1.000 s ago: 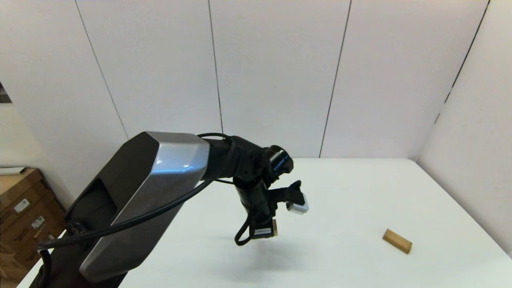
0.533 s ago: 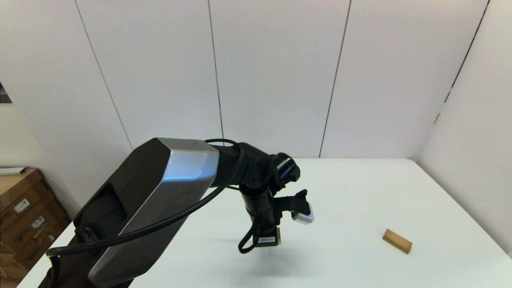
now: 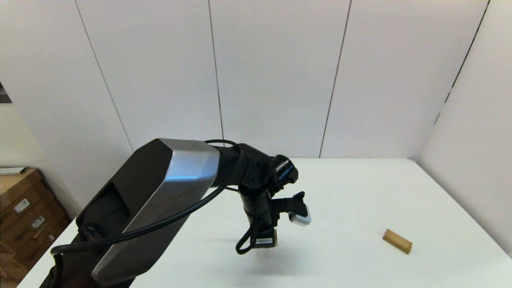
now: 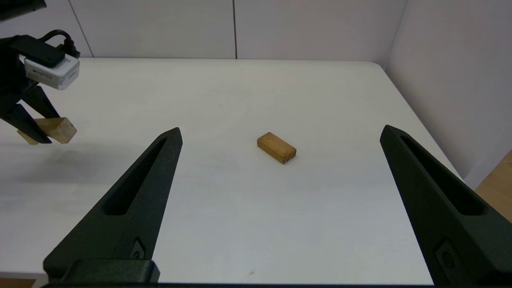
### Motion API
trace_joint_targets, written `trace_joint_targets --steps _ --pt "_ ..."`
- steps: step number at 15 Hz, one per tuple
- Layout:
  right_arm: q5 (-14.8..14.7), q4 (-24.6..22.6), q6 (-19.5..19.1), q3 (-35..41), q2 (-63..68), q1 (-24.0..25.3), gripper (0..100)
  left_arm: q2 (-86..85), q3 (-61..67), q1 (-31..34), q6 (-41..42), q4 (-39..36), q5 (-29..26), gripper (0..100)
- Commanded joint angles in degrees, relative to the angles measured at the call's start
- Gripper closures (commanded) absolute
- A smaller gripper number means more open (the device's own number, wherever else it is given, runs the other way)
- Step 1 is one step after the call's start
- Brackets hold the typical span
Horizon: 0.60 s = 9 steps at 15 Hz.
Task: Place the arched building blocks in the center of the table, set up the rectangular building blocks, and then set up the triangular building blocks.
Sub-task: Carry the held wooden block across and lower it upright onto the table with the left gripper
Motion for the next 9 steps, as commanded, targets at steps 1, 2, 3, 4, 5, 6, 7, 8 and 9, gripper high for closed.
trace_joint_targets --steps 1,2,3,4,5,6,7,8,9 --pt "0.00 0.00 -0.02 0.09 -0.01 0.02 0 1.01 0.04 0.06 0.40 0.23 1.90 100" --pt "0.00 0.00 -0.02 0.09 -0.01 0.02 0 1.10 -0.05 0.14 0.40 0.23 1.90 100" --pt "0.00 0.00 -0.02 0.00 -0.01 0.02 0 1.36 -0.05 0.14 0.48 0.23 1.90 100" --pt "0.00 0.00 -0.02 0.09 -0.01 0.02 0 1.45 -0.05 0.06 0.57 0.14 1.90 100" --pt "0.09 0.00 -0.02 0.00 -0.01 0.02 0 1.54 -0.05 0.06 0.57 0.14 1.90 100" --pt "0.09 0.00 -0.02 0.00 -0.01 0.02 0 1.71 -0.05 0.06 0.57 -0.04 1.90 100" --pt "0.09 0.00 -0.02 0.09 -0.01 0.02 0 2.15 -0.14 0.06 0.57 -0.21 1.99 100" --pt "0.00 0.00 -0.02 0.00 -0.01 0.02 0 2.24 -0.14 0.06 0.57 -0.30 1.99 100" --pt "0.09 0.00 -0.02 0.09 -0.01 0.02 0 2.50 -0.14 -0.03 0.57 -0.39 1.99 100"
